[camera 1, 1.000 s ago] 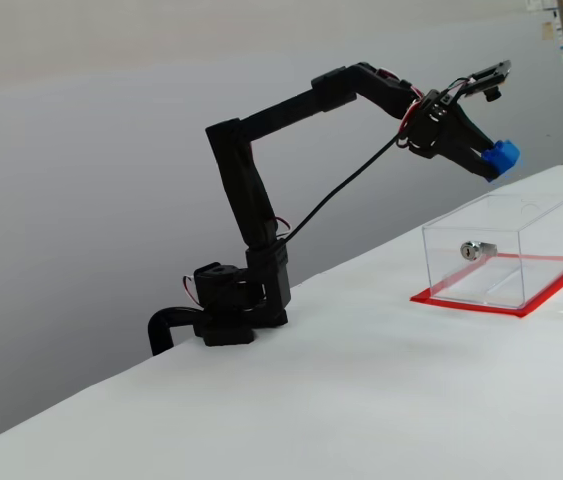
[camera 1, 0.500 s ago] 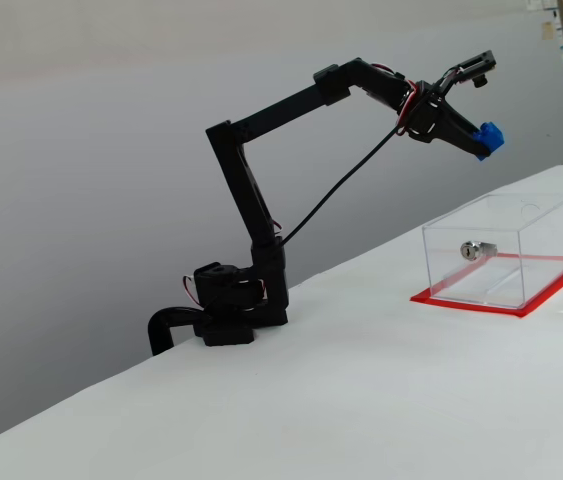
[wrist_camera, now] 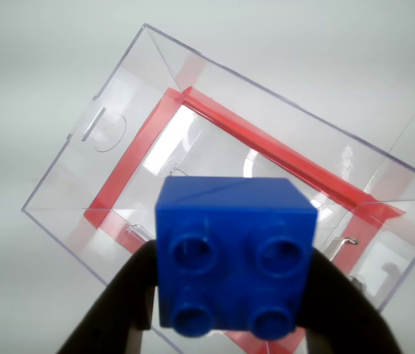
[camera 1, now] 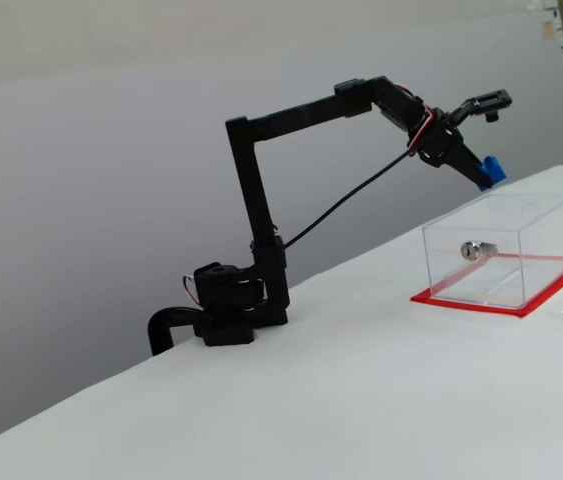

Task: Pick the blue lego brick and place it into the transparent box

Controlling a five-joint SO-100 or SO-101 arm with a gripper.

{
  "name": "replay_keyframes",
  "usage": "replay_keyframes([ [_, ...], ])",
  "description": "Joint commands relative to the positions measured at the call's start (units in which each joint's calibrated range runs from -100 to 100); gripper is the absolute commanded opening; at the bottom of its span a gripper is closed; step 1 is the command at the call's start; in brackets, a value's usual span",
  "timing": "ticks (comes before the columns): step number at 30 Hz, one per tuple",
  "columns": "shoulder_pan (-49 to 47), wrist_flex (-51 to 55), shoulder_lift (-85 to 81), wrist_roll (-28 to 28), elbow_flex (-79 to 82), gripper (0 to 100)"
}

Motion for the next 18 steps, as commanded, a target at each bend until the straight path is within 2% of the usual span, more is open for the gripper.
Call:
replay_keyframes([
  [1, 0.07, -0.84, -0.27, 0.22, -2.66, 16],
  [6, 0.36, -0.92, 0.67, 0.22, -3.12, 17],
  [11, 0.36, -0.92, 0.67, 0.22, -3.12, 25],
  [18, 0.44, -0.92, 0.67, 0.22, -3.12, 25],
])
